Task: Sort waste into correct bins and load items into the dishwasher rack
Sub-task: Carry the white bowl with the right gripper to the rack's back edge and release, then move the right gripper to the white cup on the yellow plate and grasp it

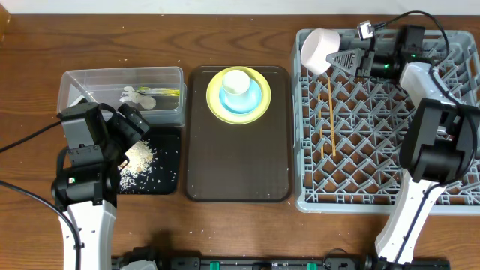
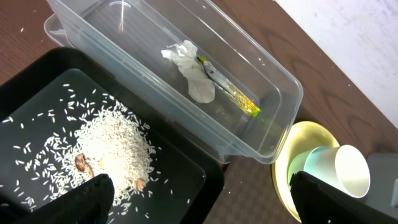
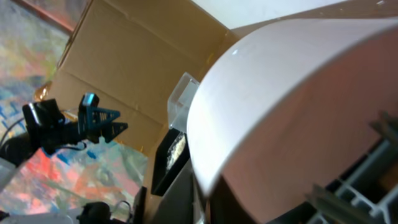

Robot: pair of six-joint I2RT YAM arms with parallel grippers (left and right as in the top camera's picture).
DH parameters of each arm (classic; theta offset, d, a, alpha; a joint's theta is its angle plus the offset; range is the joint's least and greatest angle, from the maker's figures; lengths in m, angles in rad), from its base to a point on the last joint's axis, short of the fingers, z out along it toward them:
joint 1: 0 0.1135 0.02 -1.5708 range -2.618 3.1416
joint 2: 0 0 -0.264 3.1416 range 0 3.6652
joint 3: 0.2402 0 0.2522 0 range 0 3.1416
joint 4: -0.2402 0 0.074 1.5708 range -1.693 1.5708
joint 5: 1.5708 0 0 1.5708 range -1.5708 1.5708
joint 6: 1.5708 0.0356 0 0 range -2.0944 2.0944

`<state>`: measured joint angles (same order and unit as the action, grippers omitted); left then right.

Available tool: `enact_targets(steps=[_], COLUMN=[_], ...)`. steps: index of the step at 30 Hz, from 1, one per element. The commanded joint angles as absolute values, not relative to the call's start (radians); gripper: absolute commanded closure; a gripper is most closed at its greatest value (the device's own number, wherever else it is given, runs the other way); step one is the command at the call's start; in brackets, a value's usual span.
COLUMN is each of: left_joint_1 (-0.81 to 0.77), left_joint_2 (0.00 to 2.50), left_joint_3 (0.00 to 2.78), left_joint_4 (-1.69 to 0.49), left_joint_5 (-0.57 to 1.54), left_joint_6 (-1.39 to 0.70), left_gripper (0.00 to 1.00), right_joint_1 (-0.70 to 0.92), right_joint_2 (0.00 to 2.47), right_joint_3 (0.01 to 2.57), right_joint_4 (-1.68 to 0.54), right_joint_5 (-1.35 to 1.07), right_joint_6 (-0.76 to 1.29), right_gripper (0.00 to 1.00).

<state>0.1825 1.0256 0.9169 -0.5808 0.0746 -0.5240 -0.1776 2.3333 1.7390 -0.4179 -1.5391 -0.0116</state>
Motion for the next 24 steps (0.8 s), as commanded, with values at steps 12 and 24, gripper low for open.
enact_targets(steps=[12,24], left_joint_1=[0.188,0.188], left_joint_2=[1.027,1.027], left_joint_3=[0.938,0.938], left_joint_4=[-0.583,-0.583], left_joint_5=[0.070,0.070], left_joint_6=[-0.522,-0.522], left_gripper=[0.07,0.07], right_joint_1=[-0.222,-0.190], right_joint_2=[2.313,1.977], right_joint_3=[1.746,1.746], right_joint_4=[-0.560,-0.676], right_joint_5=[-1.262,-0.698], right_joint_6=[0.033,0.028], right_gripper=[0.59,0.62])
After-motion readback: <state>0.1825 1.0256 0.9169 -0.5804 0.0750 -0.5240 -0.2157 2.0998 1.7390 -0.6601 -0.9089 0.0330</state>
